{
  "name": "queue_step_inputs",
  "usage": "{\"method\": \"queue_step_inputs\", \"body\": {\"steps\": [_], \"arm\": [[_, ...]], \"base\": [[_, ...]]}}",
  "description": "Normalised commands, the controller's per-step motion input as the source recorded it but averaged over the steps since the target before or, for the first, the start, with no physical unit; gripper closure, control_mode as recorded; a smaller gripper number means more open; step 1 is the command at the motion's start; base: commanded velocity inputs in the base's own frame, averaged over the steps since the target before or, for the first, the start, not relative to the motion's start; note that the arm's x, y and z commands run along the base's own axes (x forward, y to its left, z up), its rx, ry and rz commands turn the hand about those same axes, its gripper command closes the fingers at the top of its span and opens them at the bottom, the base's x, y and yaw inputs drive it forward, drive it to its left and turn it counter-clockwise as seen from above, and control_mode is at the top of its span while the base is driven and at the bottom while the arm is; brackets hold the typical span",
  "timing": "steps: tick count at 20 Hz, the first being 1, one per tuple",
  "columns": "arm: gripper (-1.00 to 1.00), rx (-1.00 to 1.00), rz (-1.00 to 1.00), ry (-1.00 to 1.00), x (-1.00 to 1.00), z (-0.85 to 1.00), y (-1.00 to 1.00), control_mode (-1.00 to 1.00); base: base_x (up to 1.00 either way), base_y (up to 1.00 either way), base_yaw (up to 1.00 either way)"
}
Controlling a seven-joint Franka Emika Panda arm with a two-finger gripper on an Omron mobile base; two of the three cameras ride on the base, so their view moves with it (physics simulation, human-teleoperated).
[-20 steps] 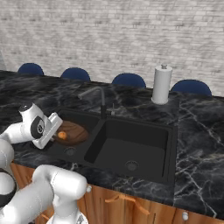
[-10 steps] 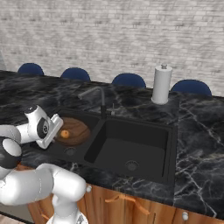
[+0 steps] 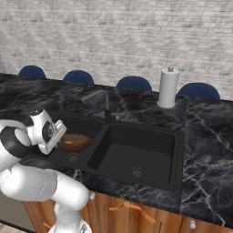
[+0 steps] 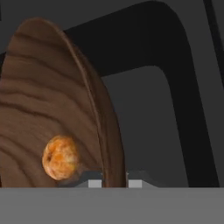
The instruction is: Pick the tangerine from the cabinet and place it in the bowl. Then pick the bowl and place it in the sink. Then turn on the sink facuet.
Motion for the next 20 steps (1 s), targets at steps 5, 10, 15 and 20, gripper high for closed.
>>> {"method": "queue_step_inputs", "body": {"steps": [5,10,15,20], "arm": [[1.00,0.03,-0.04,0.12,0.00,-0.30,0.01,-1.00],[1.00,0.05,-0.05,0.07,0.00,-0.27,0.14,-1.00],[1.00,0.11,0.00,0.00,0.06,-0.09,0.32,-1.00],[1.00,0.14,0.00,0.00,0.20,-0.14,0.24,-1.00]], "base": [[0.00,0.00,0.00],[0.00,0.00,0.00],[0.00,0.00,0.00],[0.00,0.00,0.00]]}}
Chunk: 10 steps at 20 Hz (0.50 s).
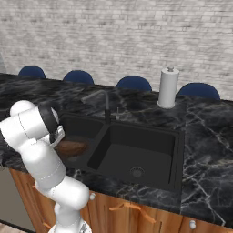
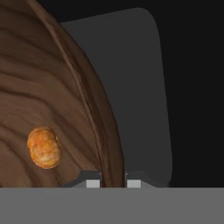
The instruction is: Pick the tangerine from the cabinet and place it in the bowl. Then pick the bowl and place it in the sink. Then turn on the sink facuet.
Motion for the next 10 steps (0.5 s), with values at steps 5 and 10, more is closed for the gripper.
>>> {"method": "queue_step_inputs", "body": {"steps": [5,10], "arm": [[1.00,0.09,-0.06,0.01,0.37,-0.37,0.00,-1.00],[1.00,0.02,-0.09,0.00,0.26,-0.35,0.00,-1.00]], "base": [[0.00,0.00,0.00],[0.00,0.00,0.00]]}}
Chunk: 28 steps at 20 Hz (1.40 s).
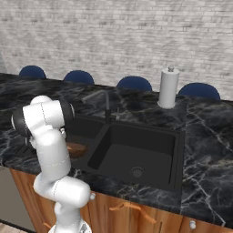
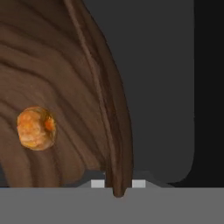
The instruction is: Pick the tangerine from the cabinet and place it in the bowl. Then pick the bowl and place it in the sink. Then turn on the sink facuet.
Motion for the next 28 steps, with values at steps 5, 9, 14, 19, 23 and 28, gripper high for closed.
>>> {"method": "queue_step_inputs", "body": {"steps": [5,9,14,19,23,28], "arm": [[1.00,0.00,-0.11,0.00,0.09,-0.04,0.00,-1.00],[-1.00,0.00,-0.13,0.00,0.00,0.00,0.00,-1.00],[-1.00,0.00,-0.14,0.00,0.00,0.07,0.00,-1.00],[-1.00,0.00,-0.15,0.00,0.00,0.53,0.00,-1.00],[-1.00,0.00,-0.17,0.00,-0.02,0.87,0.00,-1.00],[-1.00,0.00,-0.18,0.00,-0.09,0.97,0.00,-1.00]], "base": [[0.00,0.00,0.00],[0.00,0.00,0.00],[0.00,0.00,0.00],[0.00,0.00,0.00],[0.00,0.00,0.00],[0.00,0.00,0.00]]}}
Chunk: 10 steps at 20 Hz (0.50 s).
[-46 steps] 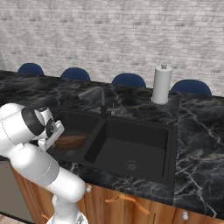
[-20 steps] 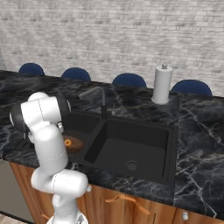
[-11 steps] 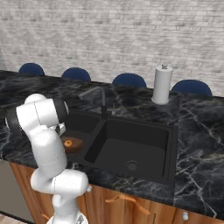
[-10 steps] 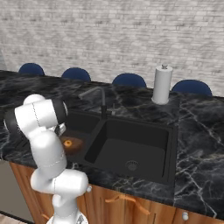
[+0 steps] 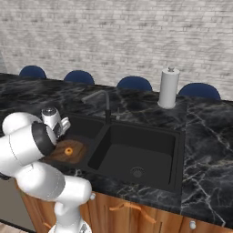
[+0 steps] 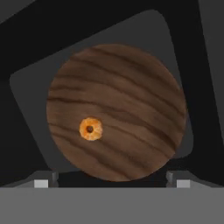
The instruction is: Pick the tangerine from the cabinet and place it in the bowl. Then pick the bowl and place it in the sink. Then turn on the sink facuet.
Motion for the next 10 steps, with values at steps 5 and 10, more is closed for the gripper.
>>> {"method": "queue_step_inputs", "body": {"steps": [5,10], "arm": [[-1.00,0.00,-0.23,0.04,-0.30,1.00,0.00,-1.00],[-1.00,0.03,-0.24,0.11,-0.56,0.99,0.00,-1.00]], "base": [[0.00,0.00,0.00],[0.00,0.00,0.00]]}}
